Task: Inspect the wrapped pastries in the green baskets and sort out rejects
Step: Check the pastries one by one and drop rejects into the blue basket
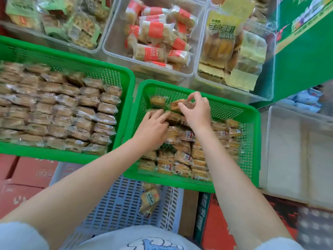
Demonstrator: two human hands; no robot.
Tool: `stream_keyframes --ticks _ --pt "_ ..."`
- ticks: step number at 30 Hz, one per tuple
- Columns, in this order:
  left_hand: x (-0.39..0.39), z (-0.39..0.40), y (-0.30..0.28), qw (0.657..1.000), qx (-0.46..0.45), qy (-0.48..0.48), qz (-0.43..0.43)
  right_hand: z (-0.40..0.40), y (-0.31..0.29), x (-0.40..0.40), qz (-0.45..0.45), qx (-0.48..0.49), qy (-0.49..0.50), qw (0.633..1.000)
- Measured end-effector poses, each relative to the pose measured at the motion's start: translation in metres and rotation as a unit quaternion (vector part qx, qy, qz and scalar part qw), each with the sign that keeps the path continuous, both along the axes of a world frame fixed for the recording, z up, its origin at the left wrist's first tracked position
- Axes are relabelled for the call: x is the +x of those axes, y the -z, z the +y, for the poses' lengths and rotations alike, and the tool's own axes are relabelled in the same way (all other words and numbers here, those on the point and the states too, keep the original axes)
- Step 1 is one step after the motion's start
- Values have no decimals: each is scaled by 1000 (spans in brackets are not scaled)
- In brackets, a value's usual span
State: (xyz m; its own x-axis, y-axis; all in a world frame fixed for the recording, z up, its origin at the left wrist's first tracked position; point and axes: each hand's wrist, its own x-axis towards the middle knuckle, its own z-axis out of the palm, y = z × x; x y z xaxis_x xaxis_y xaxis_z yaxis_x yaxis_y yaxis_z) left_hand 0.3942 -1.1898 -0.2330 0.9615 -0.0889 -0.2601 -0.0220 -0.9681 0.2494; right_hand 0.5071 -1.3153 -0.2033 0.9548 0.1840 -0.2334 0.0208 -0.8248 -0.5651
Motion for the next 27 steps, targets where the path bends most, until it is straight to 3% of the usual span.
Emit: stream_keyframes --ticks 5,9,12,14,18,22,25,27 --pt "15 -7 10 980 -118 -67 -149 15 20 -4 -26 -66 -137 988" --pt "26 -9 18 990 -115 -65 -40 11 20 1 -3 -67 -164 984" --pt "26 -6 30 997 -71 -32 8 -11 12 10 -83 -22 -60 994" --pt "27 -6 33 998 -54 -21 11 -25 14 13 -113 -53 -36 992" --pt "36 -8 34 999 -7 -21 27 -29 23 5 -50 -158 -189 968" --pt "41 -6 23 999 -9 -12 50 -23 17 1 -46 -209 -194 957" --pt "20 5 6 1000 -2 -16 -19 -11 12 -10 -133 -131 -154 970" --pt "-3 17 -4 994 24 -71 -82 4 11 -18 -153 -63 -165 972"
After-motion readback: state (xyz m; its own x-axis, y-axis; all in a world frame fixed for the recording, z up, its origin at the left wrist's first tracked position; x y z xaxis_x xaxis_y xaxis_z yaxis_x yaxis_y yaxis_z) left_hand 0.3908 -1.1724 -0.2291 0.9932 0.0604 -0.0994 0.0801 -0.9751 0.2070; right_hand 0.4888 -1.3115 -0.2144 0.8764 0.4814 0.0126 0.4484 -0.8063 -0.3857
